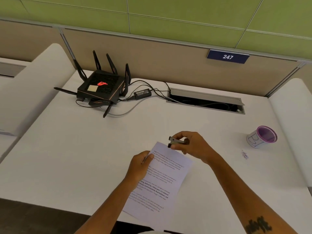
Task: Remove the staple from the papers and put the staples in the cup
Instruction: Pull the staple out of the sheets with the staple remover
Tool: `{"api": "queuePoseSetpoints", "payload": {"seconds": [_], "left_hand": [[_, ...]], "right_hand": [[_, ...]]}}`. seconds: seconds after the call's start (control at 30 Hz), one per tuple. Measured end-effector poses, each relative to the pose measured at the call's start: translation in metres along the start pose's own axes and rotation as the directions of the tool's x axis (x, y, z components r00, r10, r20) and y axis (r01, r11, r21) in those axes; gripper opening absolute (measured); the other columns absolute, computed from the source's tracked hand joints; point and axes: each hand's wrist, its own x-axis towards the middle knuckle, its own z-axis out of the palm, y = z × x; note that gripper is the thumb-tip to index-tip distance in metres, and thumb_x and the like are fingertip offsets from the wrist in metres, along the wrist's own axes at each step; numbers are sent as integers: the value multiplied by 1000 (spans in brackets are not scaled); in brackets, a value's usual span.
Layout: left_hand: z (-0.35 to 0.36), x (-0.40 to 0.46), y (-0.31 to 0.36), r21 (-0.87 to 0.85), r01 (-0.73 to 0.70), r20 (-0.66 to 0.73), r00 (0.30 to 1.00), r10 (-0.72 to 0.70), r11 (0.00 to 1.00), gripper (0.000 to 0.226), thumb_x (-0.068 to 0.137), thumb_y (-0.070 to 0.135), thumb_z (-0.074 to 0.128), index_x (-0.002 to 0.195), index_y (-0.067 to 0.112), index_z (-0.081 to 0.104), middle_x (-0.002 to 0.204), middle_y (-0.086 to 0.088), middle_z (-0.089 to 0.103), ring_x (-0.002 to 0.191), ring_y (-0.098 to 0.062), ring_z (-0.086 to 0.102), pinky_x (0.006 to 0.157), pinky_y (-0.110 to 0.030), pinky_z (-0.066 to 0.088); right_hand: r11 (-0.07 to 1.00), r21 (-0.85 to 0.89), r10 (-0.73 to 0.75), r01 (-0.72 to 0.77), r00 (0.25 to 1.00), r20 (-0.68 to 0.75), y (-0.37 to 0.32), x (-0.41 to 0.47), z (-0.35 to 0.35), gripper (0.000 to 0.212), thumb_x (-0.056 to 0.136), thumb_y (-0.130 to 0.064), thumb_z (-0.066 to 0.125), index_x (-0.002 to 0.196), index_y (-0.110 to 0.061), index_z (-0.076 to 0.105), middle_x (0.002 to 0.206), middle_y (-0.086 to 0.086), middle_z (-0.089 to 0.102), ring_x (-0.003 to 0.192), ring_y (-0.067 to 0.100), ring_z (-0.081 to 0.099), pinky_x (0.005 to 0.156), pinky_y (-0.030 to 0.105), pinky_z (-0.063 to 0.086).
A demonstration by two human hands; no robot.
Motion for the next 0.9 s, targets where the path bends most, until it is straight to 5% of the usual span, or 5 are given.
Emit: {"api": "queuePoseSetpoints", "payload": {"seconds": [0.13,0.37,0.73,0.9], "left_hand": [[-8,0,-1,-3,-20,19,1000,20,1000,27,110,36,52,118,21,74,105,-2,80,92,-27,78,81,-41,66],[-17,-2,-5,57,-49,68,997,45,997,29,110,39,51,117,19,72,106,-1,79,89,-22,77,71,-23,60],[-28,7,-5,128,-133,132,984,116,983,29,110,35,52,123,18,73,111,1,79,96,-16,76,83,-30,62],[-32,10,-5,170,-162,155,978,136,972,27,111,34,51,120,20,72,108,2,78,92,-13,75,76,-21,59]], "right_hand": [[957,-276,-75,93,994,76,-9,9,15,40,79,-49,84,111,-28,74,108,-15,71,80,8,66,70,24,55],[799,-556,-154,228,972,176,-22,14,28,52,82,-57,78,125,-29,68,119,-12,69,100,9,60,85,29,55],[635,-687,-232,353,936,267,-40,16,32,44,89,-54,71,127,-32,68,116,-15,67,96,6,59,77,27,52],[580,-717,-268,387,922,280,-45,19,35,41,91,-52,70,127,-31,69,114,-14,67,97,8,62,69,18,41]]}}
